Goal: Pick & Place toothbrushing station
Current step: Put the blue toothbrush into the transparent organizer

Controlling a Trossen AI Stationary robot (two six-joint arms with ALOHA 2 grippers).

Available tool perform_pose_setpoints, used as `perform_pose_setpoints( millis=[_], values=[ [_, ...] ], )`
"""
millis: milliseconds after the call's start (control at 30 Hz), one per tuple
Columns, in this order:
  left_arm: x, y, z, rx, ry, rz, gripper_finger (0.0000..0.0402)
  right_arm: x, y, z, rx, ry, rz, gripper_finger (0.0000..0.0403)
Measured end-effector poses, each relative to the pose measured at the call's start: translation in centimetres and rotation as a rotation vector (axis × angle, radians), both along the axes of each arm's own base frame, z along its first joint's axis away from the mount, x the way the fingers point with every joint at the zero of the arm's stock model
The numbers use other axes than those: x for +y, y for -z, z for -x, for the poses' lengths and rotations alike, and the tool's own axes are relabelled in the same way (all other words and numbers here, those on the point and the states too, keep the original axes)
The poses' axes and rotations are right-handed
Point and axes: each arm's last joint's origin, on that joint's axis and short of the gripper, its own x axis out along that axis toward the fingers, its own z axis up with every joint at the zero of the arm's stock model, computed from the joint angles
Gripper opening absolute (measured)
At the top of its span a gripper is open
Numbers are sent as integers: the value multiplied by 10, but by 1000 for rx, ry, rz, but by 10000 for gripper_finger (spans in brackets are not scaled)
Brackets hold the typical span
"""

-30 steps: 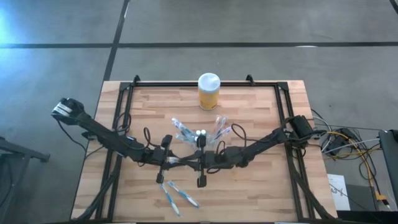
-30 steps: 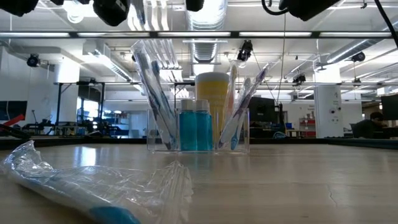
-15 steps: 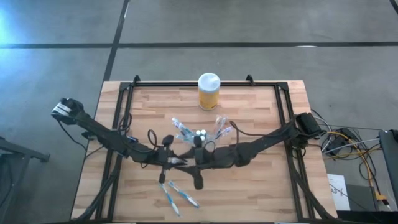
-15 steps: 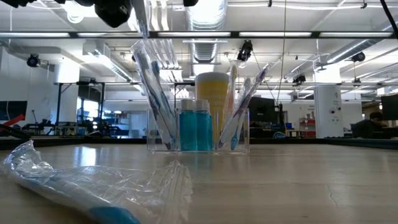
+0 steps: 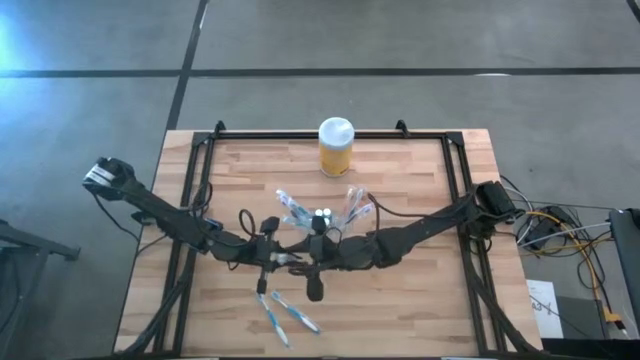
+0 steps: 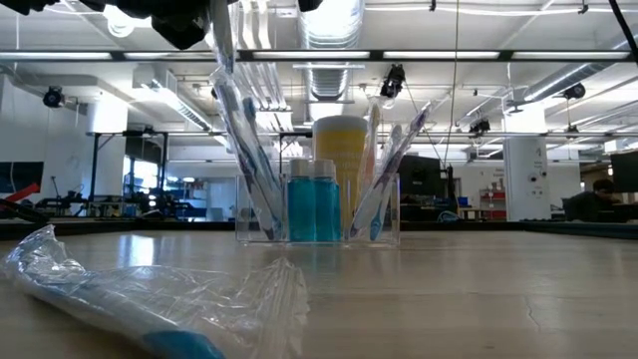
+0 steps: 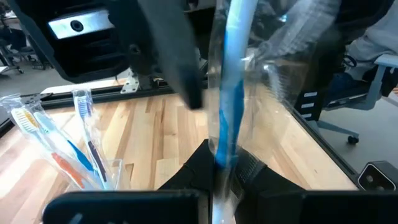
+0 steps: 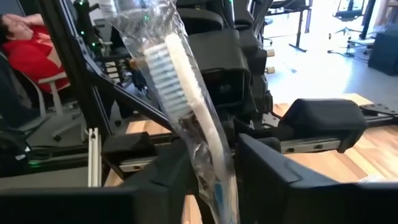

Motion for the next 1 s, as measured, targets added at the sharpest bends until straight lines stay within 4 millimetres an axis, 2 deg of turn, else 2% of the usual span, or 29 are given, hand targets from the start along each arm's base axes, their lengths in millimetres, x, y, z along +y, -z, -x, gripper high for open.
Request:
perform_pose_setpoints(
  millis=[167, 267, 333, 533, 733, 867, 1000],
  values=[
    [0, 0, 0, 0, 4, 5, 26, 0, 1, 0, 4, -3, 48, 30],
    [0, 0, 0, 2, 7, 11, 29, 0, 1, 0, 4, -4, 56, 20],
    [0, 0, 0, 3, 11, 18, 45, 0, 0, 0, 3, -4, 57, 18],
    [0, -1, 0, 2, 6, 32, 143, 3, -5, 5, -8, -34, 100, 16],
    [0, -6, 7, 1, 19, 21, 248, 2, -7, 21, 10, -55, 115, 15],
    [4, -16, 20, 3, 21, 9, 303, -5, -6, 42, -17, -54, 95, 14],
    [17, -22, 43, -41, -92, 13, 324, -18, 5, 73, -66, -2, 70, 14]
  ],
)
